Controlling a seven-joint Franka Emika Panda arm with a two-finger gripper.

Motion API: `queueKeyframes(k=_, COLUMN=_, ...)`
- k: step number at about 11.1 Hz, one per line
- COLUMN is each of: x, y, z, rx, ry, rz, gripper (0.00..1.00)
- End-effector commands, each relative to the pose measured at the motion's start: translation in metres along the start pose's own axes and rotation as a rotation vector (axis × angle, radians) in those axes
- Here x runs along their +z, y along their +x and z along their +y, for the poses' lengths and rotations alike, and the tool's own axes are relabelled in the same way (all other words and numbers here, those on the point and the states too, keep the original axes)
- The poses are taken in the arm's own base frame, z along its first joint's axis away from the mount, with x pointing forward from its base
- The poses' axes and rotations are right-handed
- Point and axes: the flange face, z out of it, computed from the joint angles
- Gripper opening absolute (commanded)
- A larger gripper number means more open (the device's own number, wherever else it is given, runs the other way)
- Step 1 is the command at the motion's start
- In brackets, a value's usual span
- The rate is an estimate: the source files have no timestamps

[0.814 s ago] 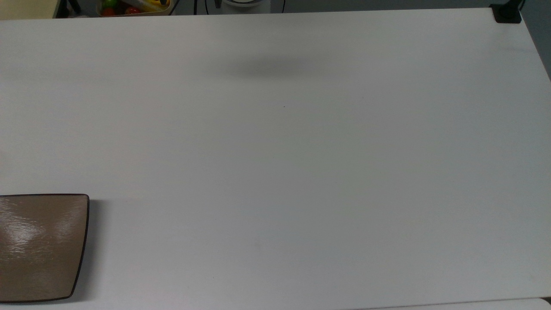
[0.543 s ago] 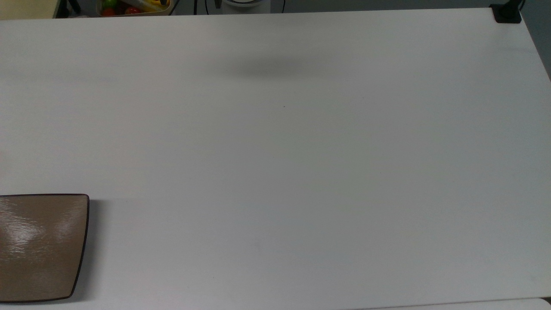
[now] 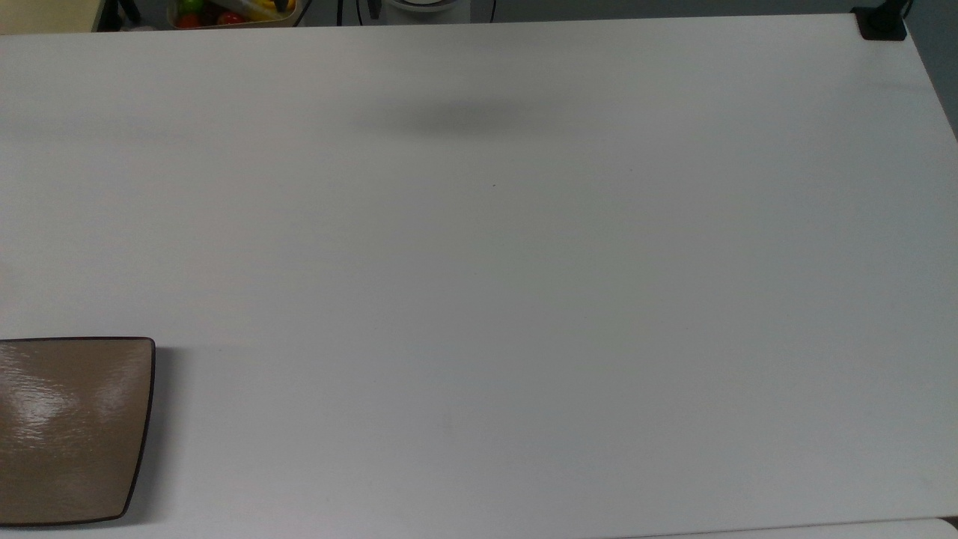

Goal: Bread is placed on a ceramic plate
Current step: 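Move the open gripper from above the table toward the bread roll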

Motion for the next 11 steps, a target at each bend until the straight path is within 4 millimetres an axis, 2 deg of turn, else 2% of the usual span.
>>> queueKeyframes(k=1, x=0.005, y=-0.003, z=0.023, rx=0.021, ry=-0.023, rz=0.033, gripper=1.00)
queueKeyframes(k=6, x=0.028, y=0.028, z=0.096, rx=0.128, ry=-0.093, rz=0.150, gripper=1.00)
queueKeyframes(k=11, x=0.090, y=0.075, z=0.169, rx=0.205, ry=-0.158, rz=0.304, gripper=1.00)
